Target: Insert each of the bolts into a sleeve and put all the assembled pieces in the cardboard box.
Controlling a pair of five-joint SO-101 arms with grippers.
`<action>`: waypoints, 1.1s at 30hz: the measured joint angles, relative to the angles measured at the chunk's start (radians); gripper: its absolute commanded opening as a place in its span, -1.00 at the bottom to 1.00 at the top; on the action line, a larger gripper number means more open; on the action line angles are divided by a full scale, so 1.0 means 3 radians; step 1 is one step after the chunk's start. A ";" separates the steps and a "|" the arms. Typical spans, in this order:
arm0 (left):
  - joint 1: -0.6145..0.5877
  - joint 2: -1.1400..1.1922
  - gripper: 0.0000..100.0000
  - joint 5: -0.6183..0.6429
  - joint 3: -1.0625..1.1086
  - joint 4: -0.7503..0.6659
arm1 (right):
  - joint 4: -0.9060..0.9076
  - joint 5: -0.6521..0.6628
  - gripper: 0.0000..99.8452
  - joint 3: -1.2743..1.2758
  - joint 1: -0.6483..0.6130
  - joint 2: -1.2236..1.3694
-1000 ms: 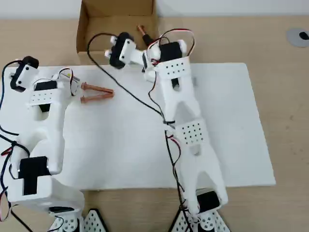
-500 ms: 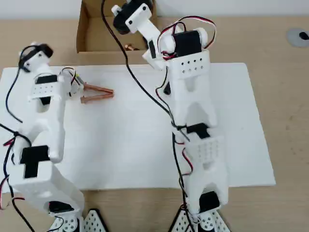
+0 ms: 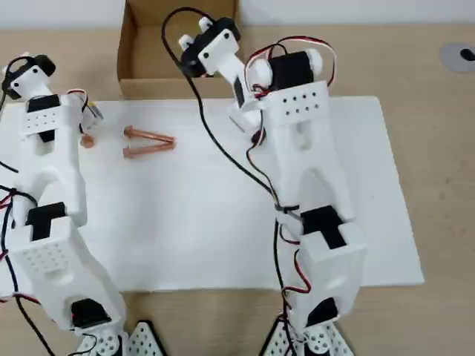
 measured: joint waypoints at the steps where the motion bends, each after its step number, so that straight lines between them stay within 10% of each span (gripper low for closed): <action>1: 0.0005 0.0000 -0.64 0.0000 0.0000 0.0010 | 0.0000 -0.0026 -0.98 0.0000 0.0000 -0.0005; 20: -0.0113 0.0322 -0.64 0.0046 -0.0020 -0.0107 | 0.0000 -0.0066 -0.98 0.0000 0.0000 -0.0005; 33: -0.0113 0.1002 -0.77 -0.0159 -0.1212 0.0798 | 0.0000 -0.0066 -0.98 0.0000 0.0000 -0.0005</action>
